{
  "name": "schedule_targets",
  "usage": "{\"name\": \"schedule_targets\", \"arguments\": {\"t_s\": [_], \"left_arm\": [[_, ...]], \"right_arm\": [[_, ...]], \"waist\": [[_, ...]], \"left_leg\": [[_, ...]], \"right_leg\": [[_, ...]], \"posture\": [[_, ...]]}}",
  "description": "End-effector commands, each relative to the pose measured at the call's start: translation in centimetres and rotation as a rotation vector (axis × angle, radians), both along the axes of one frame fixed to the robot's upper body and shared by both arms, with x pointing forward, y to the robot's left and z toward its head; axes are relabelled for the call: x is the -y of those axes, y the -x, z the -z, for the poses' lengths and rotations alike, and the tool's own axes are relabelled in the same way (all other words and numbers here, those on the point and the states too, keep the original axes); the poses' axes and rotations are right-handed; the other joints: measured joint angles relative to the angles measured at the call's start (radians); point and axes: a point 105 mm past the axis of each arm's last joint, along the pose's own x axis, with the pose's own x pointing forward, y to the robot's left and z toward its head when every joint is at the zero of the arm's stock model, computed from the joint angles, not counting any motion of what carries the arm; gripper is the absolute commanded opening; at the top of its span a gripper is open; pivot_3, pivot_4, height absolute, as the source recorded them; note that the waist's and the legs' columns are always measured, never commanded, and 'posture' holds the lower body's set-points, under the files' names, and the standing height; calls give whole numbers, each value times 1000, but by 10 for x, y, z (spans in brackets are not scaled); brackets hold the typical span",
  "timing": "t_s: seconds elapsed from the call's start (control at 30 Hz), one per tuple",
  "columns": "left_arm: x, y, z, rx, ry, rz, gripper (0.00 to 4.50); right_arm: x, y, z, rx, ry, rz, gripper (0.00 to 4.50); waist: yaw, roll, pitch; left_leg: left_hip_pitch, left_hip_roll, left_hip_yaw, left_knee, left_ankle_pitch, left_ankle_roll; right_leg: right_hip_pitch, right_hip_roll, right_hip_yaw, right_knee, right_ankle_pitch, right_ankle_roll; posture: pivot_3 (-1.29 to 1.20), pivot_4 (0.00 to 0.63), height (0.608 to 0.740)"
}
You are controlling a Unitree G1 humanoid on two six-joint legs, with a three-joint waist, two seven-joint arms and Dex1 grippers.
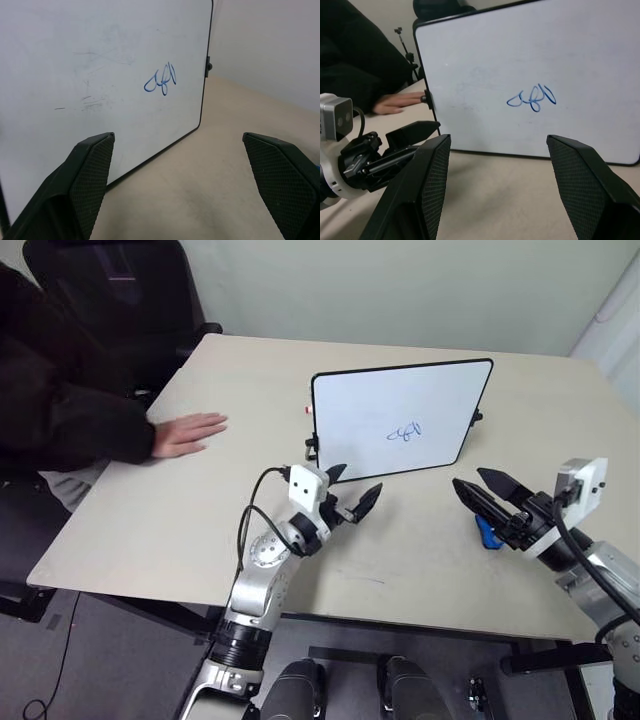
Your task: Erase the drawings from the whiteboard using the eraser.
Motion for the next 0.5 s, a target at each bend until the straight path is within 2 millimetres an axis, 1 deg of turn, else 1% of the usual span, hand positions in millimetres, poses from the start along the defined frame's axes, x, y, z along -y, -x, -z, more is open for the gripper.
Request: {"name": "schedule_targets", "arguments": {"t_s": [0.03, 0.1, 0.23, 0.37, 0.43, 0.47, 0.5], "left_arm": [[3, 2, -11, 48, 2, 7, 4500], [2, 1, -11, 51, -5, 1, 4500], [1, 1, -11, 45, 2, 8, 4500], [1, 1, -11, 40, 7, 15, 4500], [1, 1, -10, 39, 6, 15, 4500], [1, 1, -10, 38, 6, 15, 4500], [0, 1, -10, 37, 6, 16, 4500]], "right_arm": [[3, 2, -11, 49, 6, 13, 3239], [5, 2, -12, 50, 7, 16, 3239], [10, -3, -6, 6, 5, 62, 3239], [24, -12, 4, -71, 48, 176, 3239], [26, -13, 7, -107, 67, 188, 3239], [28, -14, 10, -129, 86, 199, 3605], [30, -14, 13, -150, 104, 208, 3803]], "waist": [[0, 0, 0], [0, 0, 0], [0, 0, 0], [0, 0, 0], [0, 0, 0], [0, 0, 0], [0, 0, 0]], "left_leg": [[0, 0, 0, 0, 0, 0], [0, 0, 0, 0, 0, 0], [0, 0, 0, 0, 0, 0], [0, 0, 0, 0, 0, 0], [0, 0, 0, 0, 0, 0], [0, 0, 0, 0, 0, 0], [0, 0, 0, 0, 0, 0]], "right_leg": [[0, 0, 0, 0, 0, 0], [0, 0, 0, 0, 0, 0], [0, 0, 0, 0, 0, 0], [0, 0, 0, 0, 0, 1], [0, 0, 0, 0, 0, 1], [0, 0, 0, 0, 0, 1], [0, 0, 0, 0, 0, 1]], "posture": [[0, 150, 740], [0, 150, 740], [0, 150, 740], [0, 150, 740], [0, 150, 740], [0, 150, 740], [0, 150, 740]]}}
